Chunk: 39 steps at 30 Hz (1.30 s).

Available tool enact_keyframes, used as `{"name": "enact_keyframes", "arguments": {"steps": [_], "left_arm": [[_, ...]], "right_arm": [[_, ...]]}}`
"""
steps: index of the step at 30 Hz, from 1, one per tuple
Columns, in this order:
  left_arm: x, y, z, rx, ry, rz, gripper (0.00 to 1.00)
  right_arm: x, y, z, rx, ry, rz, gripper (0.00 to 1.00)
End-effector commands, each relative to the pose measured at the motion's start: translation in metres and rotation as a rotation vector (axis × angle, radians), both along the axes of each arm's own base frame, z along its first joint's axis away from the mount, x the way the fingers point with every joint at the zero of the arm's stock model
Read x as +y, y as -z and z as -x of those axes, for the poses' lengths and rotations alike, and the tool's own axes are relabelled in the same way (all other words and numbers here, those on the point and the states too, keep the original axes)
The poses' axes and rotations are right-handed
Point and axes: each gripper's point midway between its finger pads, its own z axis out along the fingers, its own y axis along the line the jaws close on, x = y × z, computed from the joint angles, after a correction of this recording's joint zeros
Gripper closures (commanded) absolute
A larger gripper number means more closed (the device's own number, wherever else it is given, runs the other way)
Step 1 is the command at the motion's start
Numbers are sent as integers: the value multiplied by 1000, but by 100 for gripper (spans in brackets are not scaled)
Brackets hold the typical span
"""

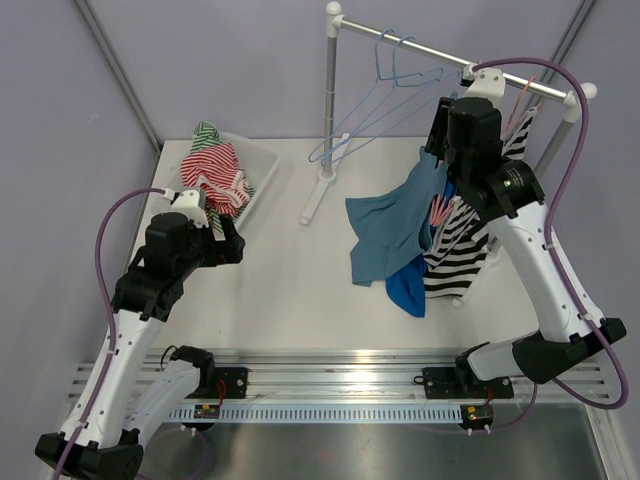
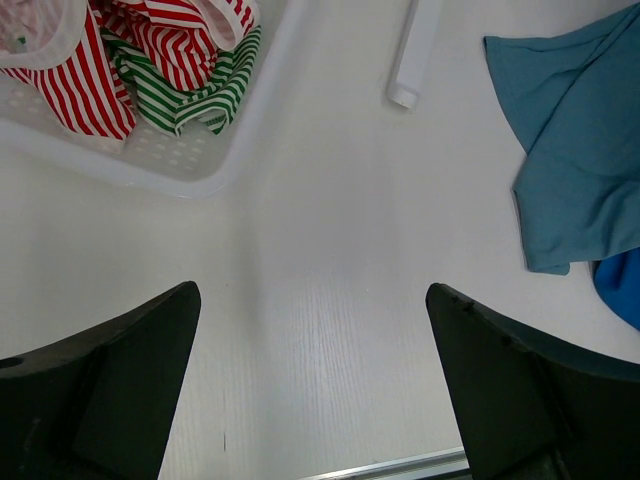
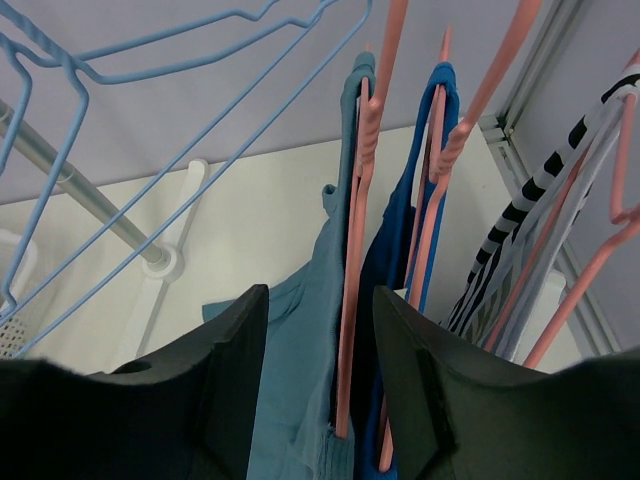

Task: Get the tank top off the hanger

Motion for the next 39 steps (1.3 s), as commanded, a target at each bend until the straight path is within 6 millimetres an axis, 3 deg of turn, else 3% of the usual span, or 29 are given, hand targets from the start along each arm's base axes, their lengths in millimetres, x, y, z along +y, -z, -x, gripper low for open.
{"name": "enact_keyframes", "arguments": {"steps": [1,4,7,12,19,31,39], "left_arm": [[-3,-14,-8,-70,15,1,1],[-3,-13,-8,-65,17,0,1],[-7,-15,-5,-70,39,14,1],[-12,-14,-4,-66,64,23,1],[-14,-15,-3,-70,75,29,1],[-13,-15,-4,-70,72,28,1],[-5,-20,-3,-98,30,15,1]], "right_arm": [[-7,2,-11,-25,60,31,47],[-8,5,-14,-30,72,38,51],[-4,9,-19,-29,56,39,64],[-5,16,-26,-12,83,64,65],[-8,4,-27,-44,102,53,98],[8,-47,-7,-166,-35,-70,100],[22,-48,13,-198,-157,-139,100]]}}
